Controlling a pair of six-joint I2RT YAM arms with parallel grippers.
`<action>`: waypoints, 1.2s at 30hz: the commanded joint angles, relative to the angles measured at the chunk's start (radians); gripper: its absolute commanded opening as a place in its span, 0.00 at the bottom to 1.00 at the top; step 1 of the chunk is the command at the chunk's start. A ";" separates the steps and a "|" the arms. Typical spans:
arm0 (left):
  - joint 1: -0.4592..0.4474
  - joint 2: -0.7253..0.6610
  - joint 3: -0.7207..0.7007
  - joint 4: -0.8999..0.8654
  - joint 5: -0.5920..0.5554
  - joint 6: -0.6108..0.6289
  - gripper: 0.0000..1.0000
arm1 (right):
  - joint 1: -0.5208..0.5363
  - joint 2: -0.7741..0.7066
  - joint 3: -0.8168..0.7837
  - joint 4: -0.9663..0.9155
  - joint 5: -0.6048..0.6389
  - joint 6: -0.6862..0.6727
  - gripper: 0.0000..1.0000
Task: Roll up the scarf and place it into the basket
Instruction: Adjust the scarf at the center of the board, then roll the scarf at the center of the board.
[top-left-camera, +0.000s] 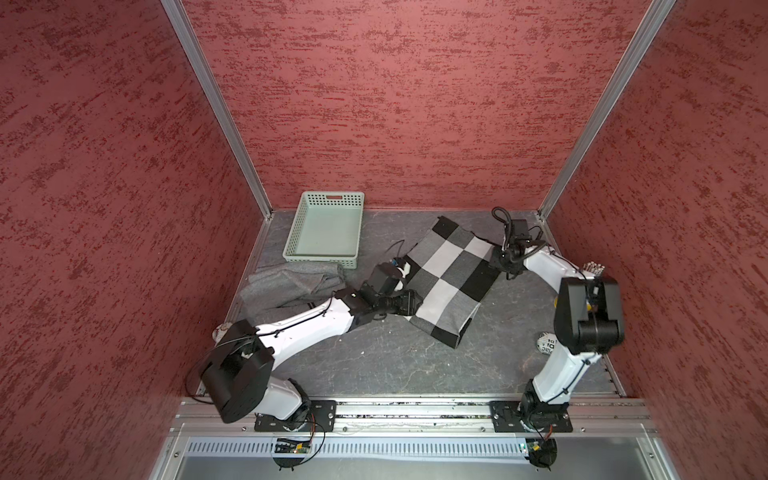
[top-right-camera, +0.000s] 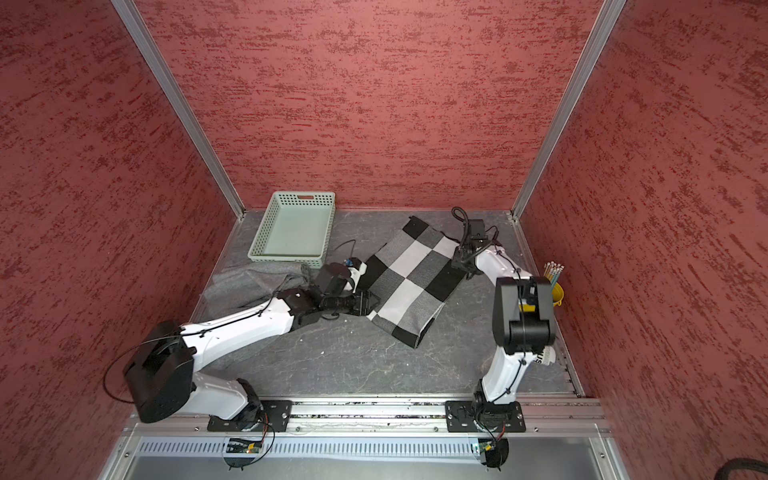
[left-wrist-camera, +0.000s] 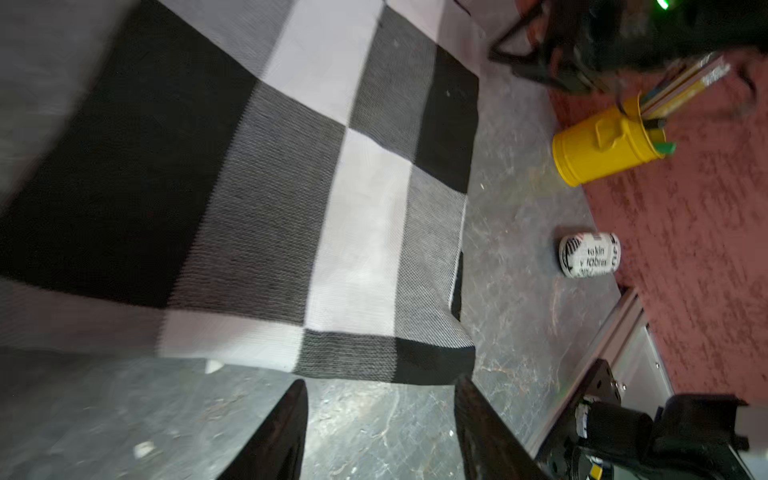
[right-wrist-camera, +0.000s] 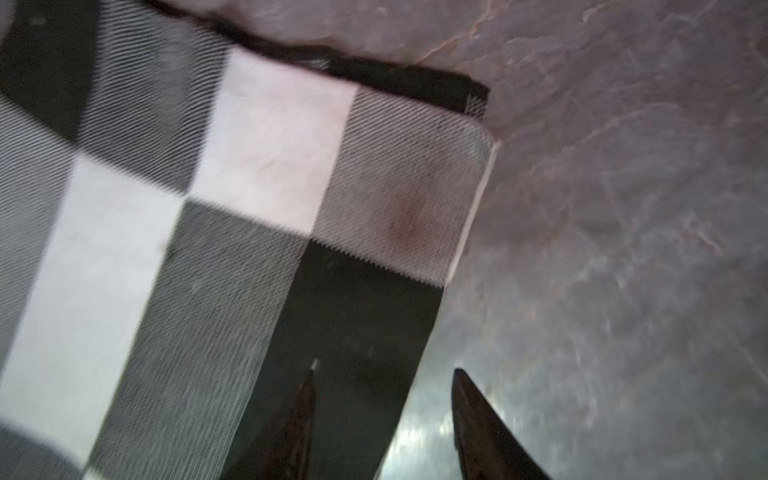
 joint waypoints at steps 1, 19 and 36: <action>0.131 0.009 -0.084 -0.063 -0.011 -0.052 0.55 | 0.191 -0.187 -0.147 0.056 0.140 0.014 0.53; 0.247 0.207 -0.128 0.160 0.100 -0.134 0.46 | 0.987 -0.191 -0.289 -0.229 0.301 0.232 0.55; 0.244 0.358 -0.079 0.271 0.095 -0.183 0.09 | 0.974 -0.020 -0.294 -0.183 0.377 0.195 0.51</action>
